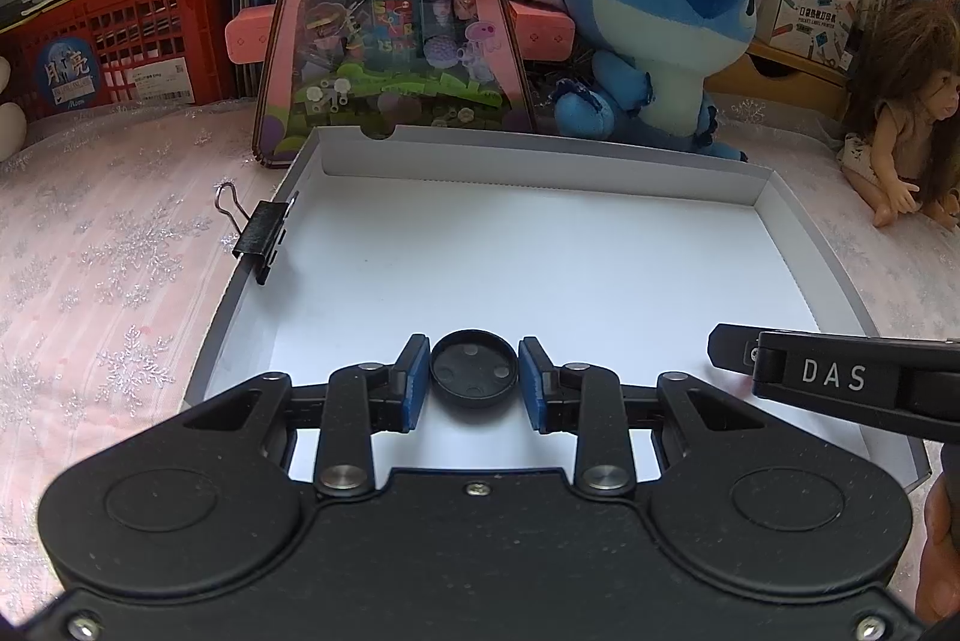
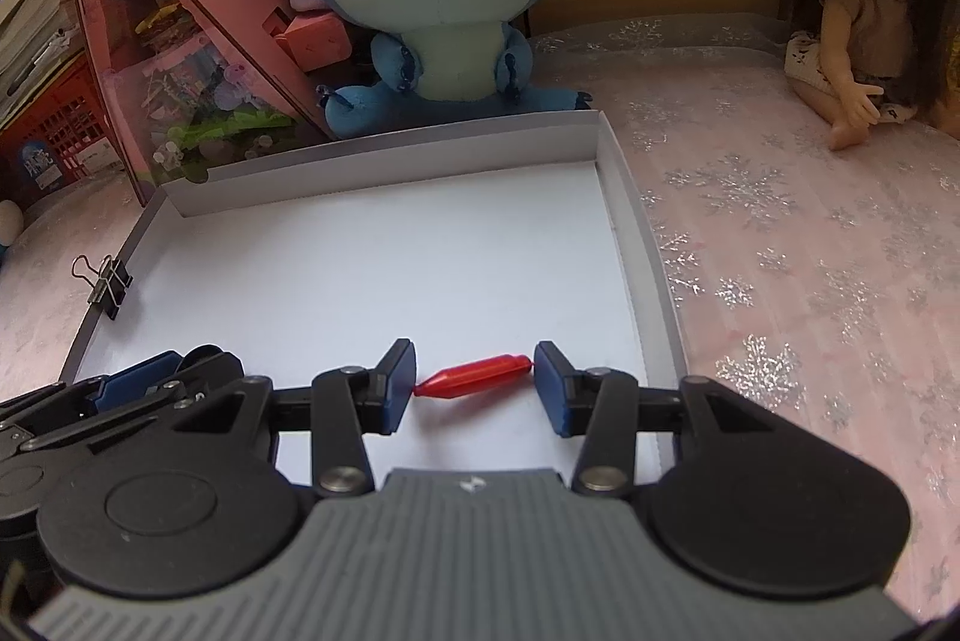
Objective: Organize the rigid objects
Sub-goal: 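Carry the black lid with the left gripper over the white tray, then open the left gripper to drop the black lid into the tray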
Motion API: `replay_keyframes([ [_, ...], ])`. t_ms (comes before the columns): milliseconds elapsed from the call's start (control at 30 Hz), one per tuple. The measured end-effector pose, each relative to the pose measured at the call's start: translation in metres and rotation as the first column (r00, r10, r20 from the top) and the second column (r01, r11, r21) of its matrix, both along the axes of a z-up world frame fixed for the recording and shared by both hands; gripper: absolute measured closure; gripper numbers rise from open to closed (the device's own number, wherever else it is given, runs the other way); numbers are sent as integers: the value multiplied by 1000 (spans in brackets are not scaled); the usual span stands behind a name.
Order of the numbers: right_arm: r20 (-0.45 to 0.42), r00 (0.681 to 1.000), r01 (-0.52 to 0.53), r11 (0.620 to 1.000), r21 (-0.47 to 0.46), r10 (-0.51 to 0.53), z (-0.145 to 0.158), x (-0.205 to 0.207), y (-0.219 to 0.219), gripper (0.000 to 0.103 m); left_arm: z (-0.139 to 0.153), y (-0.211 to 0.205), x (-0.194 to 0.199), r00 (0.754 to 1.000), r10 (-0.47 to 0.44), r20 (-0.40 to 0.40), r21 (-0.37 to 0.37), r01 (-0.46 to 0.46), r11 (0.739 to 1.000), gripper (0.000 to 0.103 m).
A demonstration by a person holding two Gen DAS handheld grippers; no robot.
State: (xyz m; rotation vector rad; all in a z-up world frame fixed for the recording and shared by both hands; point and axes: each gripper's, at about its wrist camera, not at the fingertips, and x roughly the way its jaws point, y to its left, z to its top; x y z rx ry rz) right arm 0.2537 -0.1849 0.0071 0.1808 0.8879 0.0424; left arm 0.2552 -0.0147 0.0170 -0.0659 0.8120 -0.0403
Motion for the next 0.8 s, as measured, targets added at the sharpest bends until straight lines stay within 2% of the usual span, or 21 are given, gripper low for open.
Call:
replay_keyframes([
  [133,1,1000,-2,1000,-2,2,0,0,0,50,0,0,0,1000,1,-1,-6,-1,1000,73],
  [267,2,1000,-4,1000,-1,4,1,-1,0,43,0,1,0,1000,3,0,-11,-3,1000,73],
  [500,24,999,-24,1000,14,23,3,-5,-2,40,4,1,-5,1000,-6,14,-10,6,1000,70],
  [667,76,996,-51,999,-18,52,13,-14,-1,33,13,3,-15,999,-2,51,-15,2,1000,53],
  [800,111,992,-63,998,-6,63,20,-22,-7,28,23,4,-25,996,-13,87,-12,14,1000,44],
])
